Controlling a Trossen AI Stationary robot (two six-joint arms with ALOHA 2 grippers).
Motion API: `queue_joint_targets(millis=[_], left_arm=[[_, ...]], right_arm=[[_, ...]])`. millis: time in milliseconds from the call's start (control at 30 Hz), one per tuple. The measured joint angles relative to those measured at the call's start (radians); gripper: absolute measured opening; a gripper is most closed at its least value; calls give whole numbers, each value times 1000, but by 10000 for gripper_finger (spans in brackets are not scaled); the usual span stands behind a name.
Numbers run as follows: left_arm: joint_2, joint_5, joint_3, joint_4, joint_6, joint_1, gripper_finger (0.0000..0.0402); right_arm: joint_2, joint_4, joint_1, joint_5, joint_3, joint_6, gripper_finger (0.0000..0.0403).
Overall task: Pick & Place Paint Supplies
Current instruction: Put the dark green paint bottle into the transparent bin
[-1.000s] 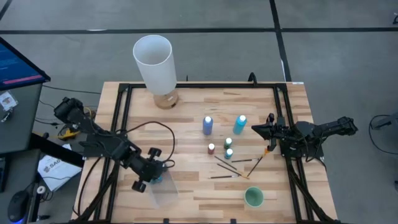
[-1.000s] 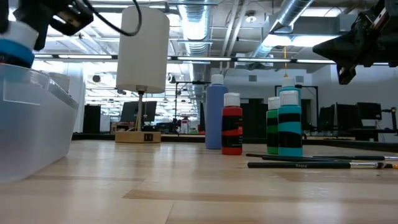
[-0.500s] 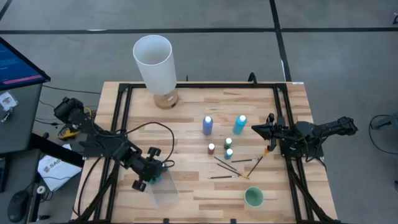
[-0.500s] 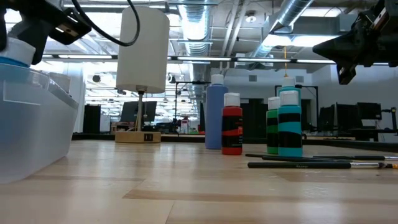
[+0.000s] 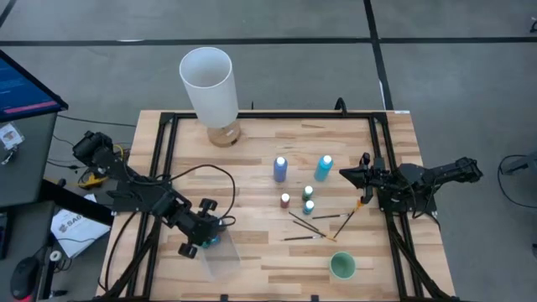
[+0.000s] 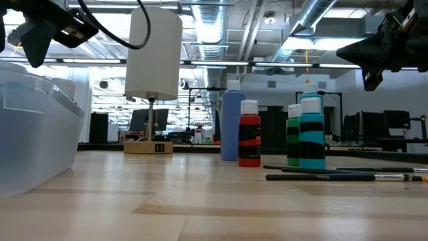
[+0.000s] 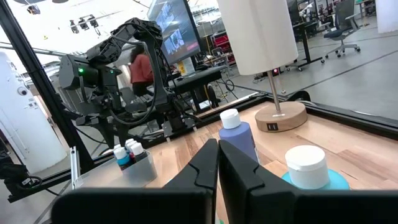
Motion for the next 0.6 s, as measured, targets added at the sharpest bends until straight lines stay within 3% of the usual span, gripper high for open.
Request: queue_joint_targets(millis=[267,500,600], left_arm=[[0,-5,57,1,50,31,133],[0,-276,197,12,256,107,138],[0,-300,238,78,345,183,148]], right_arm=[[0,0,0,0,0,0,8],[0,0,0,0,0,0,8],[0,0,0,0,0,0,8]])
